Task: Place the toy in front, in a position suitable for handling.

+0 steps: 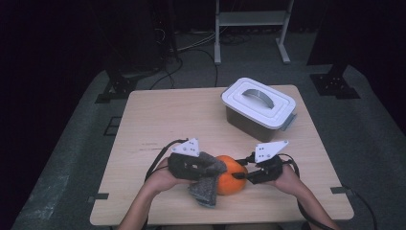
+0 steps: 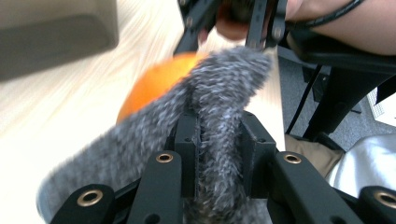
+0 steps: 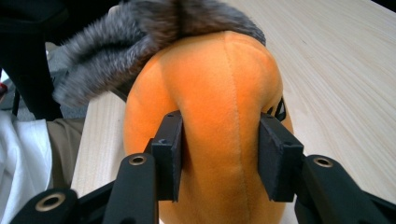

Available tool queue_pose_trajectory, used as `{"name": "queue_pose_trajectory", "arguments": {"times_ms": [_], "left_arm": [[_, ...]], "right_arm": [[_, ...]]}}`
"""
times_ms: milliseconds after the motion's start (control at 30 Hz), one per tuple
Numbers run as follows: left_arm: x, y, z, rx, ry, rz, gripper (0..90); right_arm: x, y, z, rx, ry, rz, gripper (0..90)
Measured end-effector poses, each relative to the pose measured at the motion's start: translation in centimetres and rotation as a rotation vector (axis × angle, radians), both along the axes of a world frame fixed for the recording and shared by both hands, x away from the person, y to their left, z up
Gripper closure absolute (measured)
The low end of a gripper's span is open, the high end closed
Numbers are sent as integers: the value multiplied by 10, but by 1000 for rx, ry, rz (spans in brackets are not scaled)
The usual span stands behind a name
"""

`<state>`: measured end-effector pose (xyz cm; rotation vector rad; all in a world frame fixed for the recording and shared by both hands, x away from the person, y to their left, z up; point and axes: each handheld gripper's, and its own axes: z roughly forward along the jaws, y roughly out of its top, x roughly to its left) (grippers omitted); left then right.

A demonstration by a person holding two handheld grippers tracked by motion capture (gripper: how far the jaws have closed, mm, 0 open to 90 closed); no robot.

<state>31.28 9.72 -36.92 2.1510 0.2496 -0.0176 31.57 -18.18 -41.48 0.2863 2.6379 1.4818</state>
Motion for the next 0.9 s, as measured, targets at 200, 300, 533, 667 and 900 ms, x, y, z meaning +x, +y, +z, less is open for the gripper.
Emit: {"name": "queue_pose_trajectory", "arguments": {"times_ms": [200, 300, 533, 667, 900], "left_arm": [[8, -20, 12, 8, -23, -1, 721], [17, -22, 11, 15, -10, 18, 721], [21, -9, 3, 20, 3, 51, 721], [21, 0, 0, 26, 14, 66, 721], [22, 10, -14, 14, 64, 77, 720]], "right_arm": [[-8, 12, 0, -10, -27, 39, 555], [-13, 16, 0, -19, -43, 53, 557], [-8, 8, 0, -23, -45, 56, 558], [-5, 1, 0, -18, -32, 41, 557], [6, -16, -2, 17, 17, -9, 531]]}}
